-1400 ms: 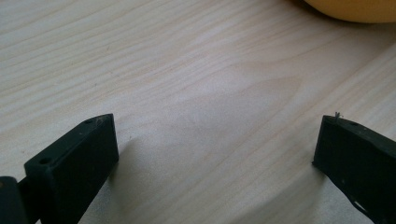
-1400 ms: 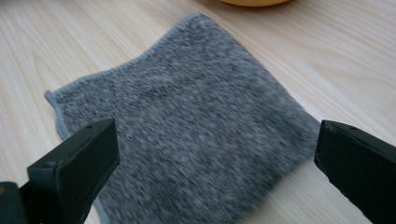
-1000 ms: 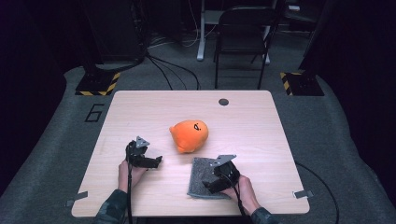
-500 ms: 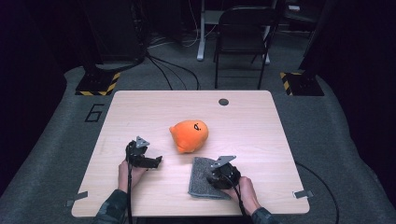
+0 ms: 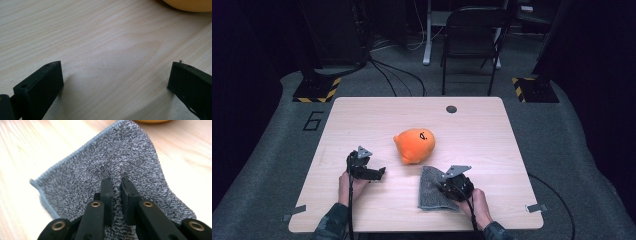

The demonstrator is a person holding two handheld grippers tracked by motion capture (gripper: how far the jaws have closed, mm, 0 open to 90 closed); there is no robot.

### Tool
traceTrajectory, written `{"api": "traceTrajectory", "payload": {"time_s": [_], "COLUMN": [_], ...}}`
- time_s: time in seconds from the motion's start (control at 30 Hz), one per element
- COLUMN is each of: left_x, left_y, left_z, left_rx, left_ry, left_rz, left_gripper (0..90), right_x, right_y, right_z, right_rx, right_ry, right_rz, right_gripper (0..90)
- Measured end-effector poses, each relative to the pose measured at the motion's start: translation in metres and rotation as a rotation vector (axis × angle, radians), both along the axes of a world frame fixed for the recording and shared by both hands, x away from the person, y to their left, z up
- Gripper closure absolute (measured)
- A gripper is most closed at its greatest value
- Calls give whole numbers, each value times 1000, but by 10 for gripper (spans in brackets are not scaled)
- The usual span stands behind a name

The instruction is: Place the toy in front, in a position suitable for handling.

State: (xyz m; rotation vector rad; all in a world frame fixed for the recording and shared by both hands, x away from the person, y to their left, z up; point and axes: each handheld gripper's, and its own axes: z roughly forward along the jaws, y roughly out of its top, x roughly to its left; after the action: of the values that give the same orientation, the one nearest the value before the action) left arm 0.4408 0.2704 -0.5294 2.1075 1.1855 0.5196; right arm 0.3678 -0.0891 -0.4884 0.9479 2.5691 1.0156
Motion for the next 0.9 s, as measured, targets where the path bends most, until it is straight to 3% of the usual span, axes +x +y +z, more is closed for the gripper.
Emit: {"api": "traceTrajectory", "payload": {"time_s": [0.27,0.47,0.9], "left_x": [0,0,0], "left_y": [0,0,0], "left_z": [0,0,0], "left_rx": [0,2,2], "left_ry": [0,-1,-1], "left_rz": [1,-2,-2], "left_gripper": [0,0,0], "right_x": [-5,-6,-6], "right_y": [-24,-35,-64], "right_z": [24,32,47], "right_rx": [67,98,109], "right_ry": [-25,-39,-73], "right_rz": [-56,-76,-141], "right_gripper": [814,814,814]}}
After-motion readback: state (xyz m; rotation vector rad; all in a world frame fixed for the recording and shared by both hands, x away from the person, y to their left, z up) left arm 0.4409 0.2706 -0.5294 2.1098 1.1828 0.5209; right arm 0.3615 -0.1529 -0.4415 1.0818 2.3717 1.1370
